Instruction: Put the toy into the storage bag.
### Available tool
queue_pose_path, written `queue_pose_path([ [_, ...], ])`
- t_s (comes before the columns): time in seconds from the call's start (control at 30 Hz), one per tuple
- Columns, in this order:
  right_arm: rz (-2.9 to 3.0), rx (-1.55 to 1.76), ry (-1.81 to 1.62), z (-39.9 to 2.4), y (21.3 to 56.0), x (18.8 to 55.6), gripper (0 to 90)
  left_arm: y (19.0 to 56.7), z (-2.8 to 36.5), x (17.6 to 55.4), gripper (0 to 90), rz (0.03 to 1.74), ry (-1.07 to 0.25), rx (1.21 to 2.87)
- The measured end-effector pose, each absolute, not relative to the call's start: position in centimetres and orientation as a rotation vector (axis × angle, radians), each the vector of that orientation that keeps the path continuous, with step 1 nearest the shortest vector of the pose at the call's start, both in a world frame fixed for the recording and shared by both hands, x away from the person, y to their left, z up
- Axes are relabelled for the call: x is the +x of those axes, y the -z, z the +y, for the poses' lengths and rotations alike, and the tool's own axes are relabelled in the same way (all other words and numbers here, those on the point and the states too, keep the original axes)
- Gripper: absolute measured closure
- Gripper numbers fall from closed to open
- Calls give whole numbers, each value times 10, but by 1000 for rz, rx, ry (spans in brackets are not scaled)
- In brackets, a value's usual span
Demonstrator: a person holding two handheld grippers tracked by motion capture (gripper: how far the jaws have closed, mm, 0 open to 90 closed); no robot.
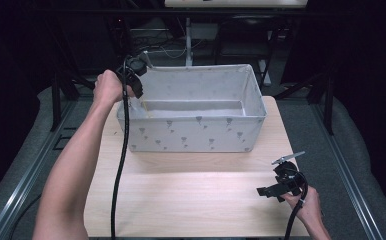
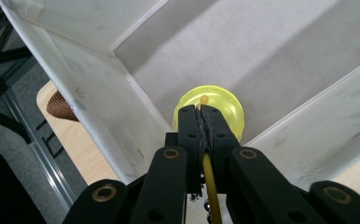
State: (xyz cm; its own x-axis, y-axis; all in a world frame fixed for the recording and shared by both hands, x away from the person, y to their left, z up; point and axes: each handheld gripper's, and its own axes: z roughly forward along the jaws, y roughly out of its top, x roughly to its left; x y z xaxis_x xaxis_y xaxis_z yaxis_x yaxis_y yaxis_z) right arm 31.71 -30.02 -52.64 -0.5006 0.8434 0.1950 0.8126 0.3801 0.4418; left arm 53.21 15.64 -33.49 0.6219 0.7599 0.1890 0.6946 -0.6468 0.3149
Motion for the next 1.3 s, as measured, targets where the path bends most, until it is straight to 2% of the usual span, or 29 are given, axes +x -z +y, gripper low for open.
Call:
queue_pose_path([
  [0.37,2563,1537,-759,-300,527,317,46,361,168,535,875,1257,-408,2655],
  [0.8,2563,1537,-759,-300,527,317,46,361,178,533,864,1308,-390,2643],
  [0.97,2563,1538,-758,-300,527,317,46,354,179,531,785,1288,-385,2576],
  [1.07,2563,1536,-760,-300,527,317,46,350,180,529,692,1286,-388,2556],
  [1.13,2562,1536,-760,-300,526,317,45,346,181,528,588,1299,-403,2552],
  [1.3,2561,1537,-761,-300,526,317,45,337,182,521,409,1290,-431,2533],
])
